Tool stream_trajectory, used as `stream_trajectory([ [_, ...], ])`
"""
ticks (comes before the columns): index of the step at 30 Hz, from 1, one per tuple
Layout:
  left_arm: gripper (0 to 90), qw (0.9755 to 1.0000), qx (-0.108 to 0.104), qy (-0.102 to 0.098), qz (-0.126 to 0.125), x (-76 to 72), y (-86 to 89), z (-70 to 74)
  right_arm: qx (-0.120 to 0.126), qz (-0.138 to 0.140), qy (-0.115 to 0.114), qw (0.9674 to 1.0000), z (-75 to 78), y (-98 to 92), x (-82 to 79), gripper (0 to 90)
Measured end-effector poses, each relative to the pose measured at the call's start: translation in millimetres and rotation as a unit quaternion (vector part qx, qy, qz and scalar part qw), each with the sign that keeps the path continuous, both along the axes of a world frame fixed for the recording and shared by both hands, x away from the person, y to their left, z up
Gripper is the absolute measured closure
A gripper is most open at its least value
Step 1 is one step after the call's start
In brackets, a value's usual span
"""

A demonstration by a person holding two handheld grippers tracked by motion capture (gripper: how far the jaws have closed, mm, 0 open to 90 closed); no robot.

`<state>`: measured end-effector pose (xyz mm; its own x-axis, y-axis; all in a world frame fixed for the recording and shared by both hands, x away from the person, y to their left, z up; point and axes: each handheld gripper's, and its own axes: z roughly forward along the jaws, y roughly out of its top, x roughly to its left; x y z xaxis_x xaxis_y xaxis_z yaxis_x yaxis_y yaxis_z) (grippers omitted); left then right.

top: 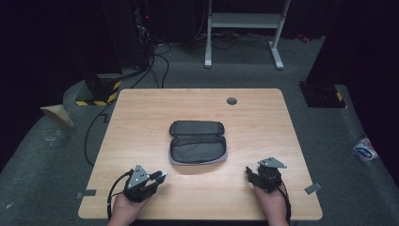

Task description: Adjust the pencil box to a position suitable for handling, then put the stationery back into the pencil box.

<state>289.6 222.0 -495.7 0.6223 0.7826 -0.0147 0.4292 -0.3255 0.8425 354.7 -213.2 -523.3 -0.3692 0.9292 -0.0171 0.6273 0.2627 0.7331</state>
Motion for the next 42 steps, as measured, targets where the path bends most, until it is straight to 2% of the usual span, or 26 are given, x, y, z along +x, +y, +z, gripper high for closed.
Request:
stream_trajectory([
  [6,72.8,1.0000,-0.004,-0.008,0.001,-0.4,0.3,3.9,0.000,-0.001,0.000,1.0000,0.0,0.2,-0.2,38.8],
  [13,72.8,1.0000,-0.005,-0.006,0.002,4.7,-0.1,6.1,0.000,0.001,0.001,1.0000,0.1,0.1,1.3,38.9],
  [25,72.8,0.9996,-0.013,-0.017,0.016,6.0,2.7,19.8,0.000,-0.002,0.001,1.0000,0.1,0.4,0.1,38.9],
  [35,72.8,0.9996,-0.017,-0.019,0.014,16.2,0.2,25.8,0.000,-0.001,0.001,1.0000,0.1,0.4,0.0,38.8],
  [42,72.8,0.9994,-0.023,-0.024,0.010,23.9,-7.1,35.3,-0.001,-0.002,0.001,1.0000,0.1,0.5,-0.2,38.8],
])
